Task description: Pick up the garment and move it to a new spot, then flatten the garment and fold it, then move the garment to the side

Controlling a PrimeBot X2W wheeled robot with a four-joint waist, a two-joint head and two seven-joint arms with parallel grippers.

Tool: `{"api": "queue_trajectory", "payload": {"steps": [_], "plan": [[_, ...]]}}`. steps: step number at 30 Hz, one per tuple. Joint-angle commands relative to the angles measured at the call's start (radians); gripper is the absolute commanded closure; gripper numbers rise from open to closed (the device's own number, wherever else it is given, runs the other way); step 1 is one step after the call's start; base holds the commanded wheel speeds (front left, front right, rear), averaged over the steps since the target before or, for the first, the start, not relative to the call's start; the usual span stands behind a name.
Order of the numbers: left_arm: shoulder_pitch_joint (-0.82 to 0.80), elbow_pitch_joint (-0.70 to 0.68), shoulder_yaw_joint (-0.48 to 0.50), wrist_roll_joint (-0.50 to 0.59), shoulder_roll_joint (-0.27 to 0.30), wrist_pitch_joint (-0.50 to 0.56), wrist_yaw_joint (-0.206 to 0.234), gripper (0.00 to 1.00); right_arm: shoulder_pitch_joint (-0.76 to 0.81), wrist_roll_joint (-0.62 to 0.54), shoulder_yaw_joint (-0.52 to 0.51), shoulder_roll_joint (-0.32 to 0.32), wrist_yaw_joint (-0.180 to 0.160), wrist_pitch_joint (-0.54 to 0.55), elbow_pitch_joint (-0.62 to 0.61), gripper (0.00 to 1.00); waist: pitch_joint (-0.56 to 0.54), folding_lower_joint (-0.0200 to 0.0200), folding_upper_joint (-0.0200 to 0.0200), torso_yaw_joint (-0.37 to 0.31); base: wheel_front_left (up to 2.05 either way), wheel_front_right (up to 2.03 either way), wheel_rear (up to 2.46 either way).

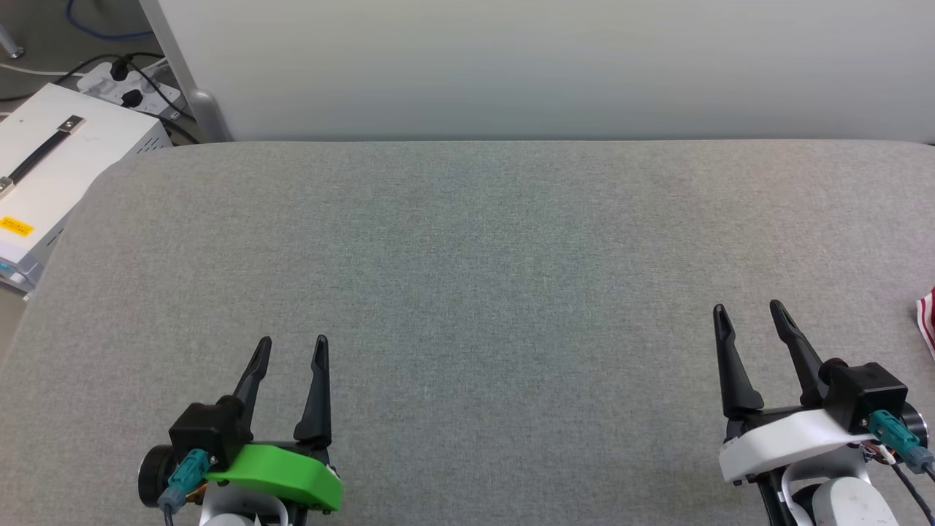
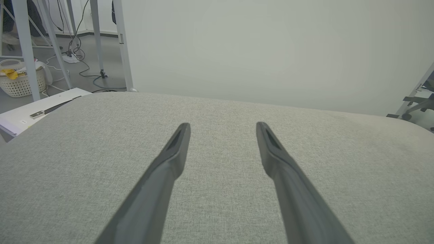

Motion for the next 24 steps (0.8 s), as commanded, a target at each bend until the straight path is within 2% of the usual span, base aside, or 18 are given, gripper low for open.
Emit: {"api": "queue_trajectory", "payload": {"steps": [1, 19, 20, 24], "plan": [[0.014, -0.005, 0.004, 0.007, -0.006, -0.006, -0.006, 0.0, 0.009, 0.0, 0.001, 0.005, -0.001, -0.006, 0.004, 0.0, 0.0, 0.0001, 0.0119, -0.001, 0.0, 0.0, 0.0], [0.028, -0.046, 0.028, 0.003, -0.028, -0.006, -0.012, 0.0, 0.013, 0.003, 0.006, 0.009, -0.001, 0.002, -0.001, 0.0, 0.005, 0.0001, 0.0119, -0.011, 0.0, 0.0, 0.0], [0.012, -0.044, 0.026, 0.006, -0.024, 0.0, -0.009, 1.0, 0.0, -0.001, 0.006, 0.008, 0.0, 0.0, 0.002, 1.0, 0.005, 0.0001, 0.0, -0.011, 0.0, 0.0, 0.0], [0.011, -0.044, 0.027, 0.006, -0.024, 0.002, -0.008, 1.0, 0.0, -0.002, 0.006, 0.008, 0.0, 0.001, 0.002, 1.0, 0.006, 0.0001, 0.0, -0.011, 0.0, 0.0, 0.0]]}}
